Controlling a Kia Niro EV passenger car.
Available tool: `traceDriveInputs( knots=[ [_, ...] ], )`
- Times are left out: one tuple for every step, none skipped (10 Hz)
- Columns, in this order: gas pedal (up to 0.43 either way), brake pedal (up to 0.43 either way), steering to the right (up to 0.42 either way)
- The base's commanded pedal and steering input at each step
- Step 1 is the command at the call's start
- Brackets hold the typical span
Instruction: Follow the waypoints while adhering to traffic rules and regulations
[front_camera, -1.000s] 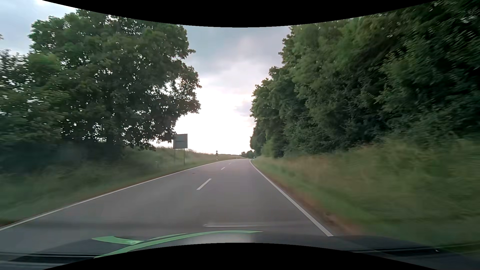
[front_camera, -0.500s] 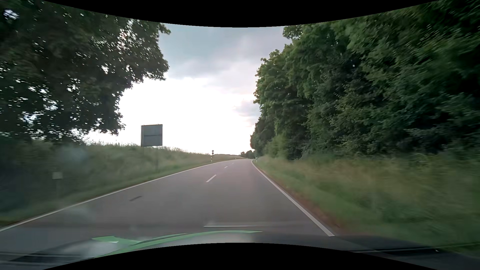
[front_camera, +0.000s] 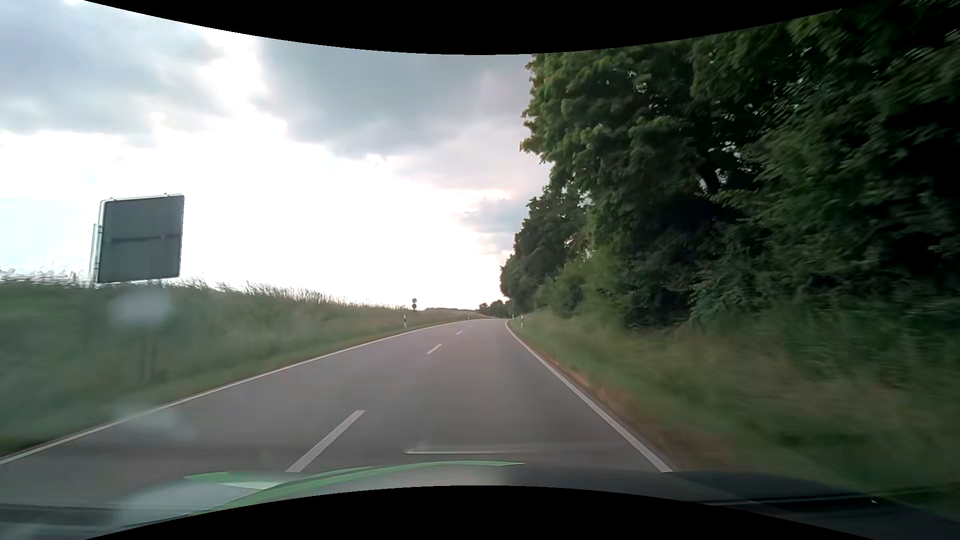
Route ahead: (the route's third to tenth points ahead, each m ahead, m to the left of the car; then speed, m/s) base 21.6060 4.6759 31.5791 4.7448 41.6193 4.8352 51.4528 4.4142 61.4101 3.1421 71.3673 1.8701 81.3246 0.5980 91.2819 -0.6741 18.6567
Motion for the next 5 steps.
traceDriveInputs(
  knots=[
    [0.110,0.000,0.006],
    [0.118,0.000,0.007],
    [0.118,0.000,0.007],
    [0.130,0.000,0.007],
    [0.130,0.000,0.007]
  ],
)
